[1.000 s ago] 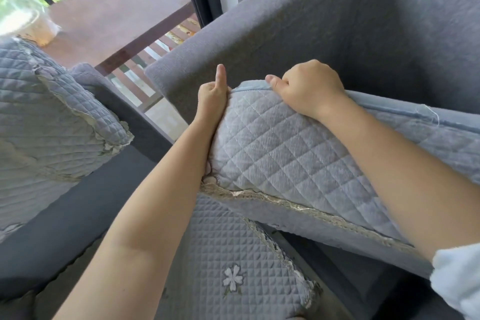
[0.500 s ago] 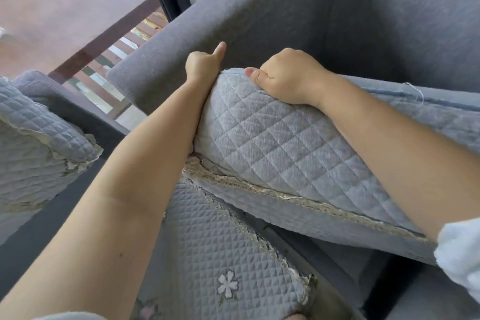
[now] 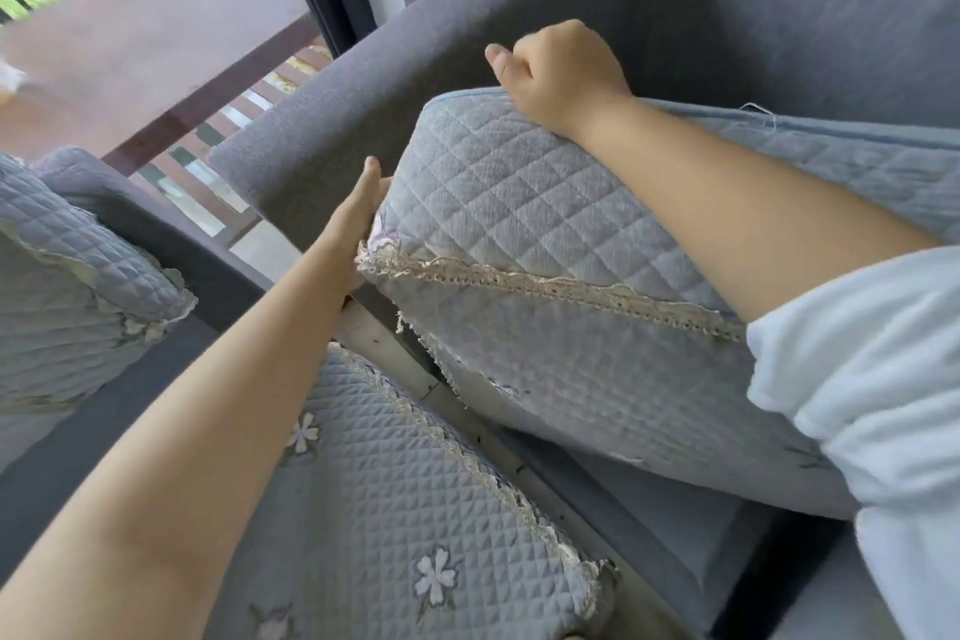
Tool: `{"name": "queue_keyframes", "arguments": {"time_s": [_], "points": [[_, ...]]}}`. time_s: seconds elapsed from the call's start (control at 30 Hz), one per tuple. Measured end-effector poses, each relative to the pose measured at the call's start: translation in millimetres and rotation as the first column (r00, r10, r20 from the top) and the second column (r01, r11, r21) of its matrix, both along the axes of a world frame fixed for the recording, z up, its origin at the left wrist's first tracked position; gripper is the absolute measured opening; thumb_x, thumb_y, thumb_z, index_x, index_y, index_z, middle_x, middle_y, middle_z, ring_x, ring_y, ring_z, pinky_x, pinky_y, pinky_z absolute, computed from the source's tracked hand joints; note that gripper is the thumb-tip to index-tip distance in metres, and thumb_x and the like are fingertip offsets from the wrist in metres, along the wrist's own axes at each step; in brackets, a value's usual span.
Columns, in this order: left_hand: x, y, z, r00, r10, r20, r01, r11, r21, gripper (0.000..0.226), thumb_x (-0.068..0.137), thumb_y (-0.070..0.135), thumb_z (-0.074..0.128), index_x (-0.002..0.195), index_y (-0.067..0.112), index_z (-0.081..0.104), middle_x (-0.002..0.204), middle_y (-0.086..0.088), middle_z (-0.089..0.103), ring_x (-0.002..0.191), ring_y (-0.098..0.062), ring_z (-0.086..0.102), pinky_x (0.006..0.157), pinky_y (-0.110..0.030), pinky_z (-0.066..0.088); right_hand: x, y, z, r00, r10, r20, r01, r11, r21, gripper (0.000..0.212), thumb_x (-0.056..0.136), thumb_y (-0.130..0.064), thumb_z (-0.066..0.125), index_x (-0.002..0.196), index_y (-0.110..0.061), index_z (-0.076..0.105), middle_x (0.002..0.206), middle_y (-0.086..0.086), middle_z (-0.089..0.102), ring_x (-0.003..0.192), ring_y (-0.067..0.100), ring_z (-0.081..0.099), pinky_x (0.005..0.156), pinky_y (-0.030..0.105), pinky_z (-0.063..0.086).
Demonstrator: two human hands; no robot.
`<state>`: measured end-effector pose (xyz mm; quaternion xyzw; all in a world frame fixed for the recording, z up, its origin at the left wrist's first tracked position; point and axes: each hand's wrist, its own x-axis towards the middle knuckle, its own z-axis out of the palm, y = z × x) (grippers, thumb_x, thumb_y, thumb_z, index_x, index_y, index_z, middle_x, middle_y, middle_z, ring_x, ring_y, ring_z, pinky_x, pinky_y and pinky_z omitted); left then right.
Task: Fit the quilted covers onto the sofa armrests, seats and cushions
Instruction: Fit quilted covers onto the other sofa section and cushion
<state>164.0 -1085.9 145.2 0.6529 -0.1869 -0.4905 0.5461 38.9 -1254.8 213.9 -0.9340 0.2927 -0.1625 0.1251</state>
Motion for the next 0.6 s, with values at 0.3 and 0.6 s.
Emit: {"name": "queue_keyframes", "arguments": {"time_s": [0.3,0.6], "points": [[-48,13,-26,0.939,0.005,0.344,0.007,0.999,-0.033,0.061,0.066,0.031,0.063,0.119,0.012,0.040,0.095,0.009,0.054,0.086,-0.001,0.053,0.073,-0.007,0.048,-71,-8,9,0.895,0.199,-0.398,-0.191,0.980,0.061,0.063,0.094,-0.052,0.029,0.144,-0.015,0.024,0.152,0.006,0.022,0.140,0.023,0.021,0.110,0.039,0.019],[-68,-1,-39,0.792,0.230,0.566,-0.251,0.967,-0.041,0.049,0.094,0.012,0.044,0.137,0.001,0.022,0.118,-0.003,0.040,0.109,-0.010,0.039,0.094,-0.023,0.037,-125,-9,9,0.858,0.177,-0.481,-0.169,0.984,0.062,0.129,0.036,-0.094,0.010,0.148,-0.027,0.006,0.157,-0.005,0.002,0.144,0.015,0.001,0.115,0.039,0.000]]}}
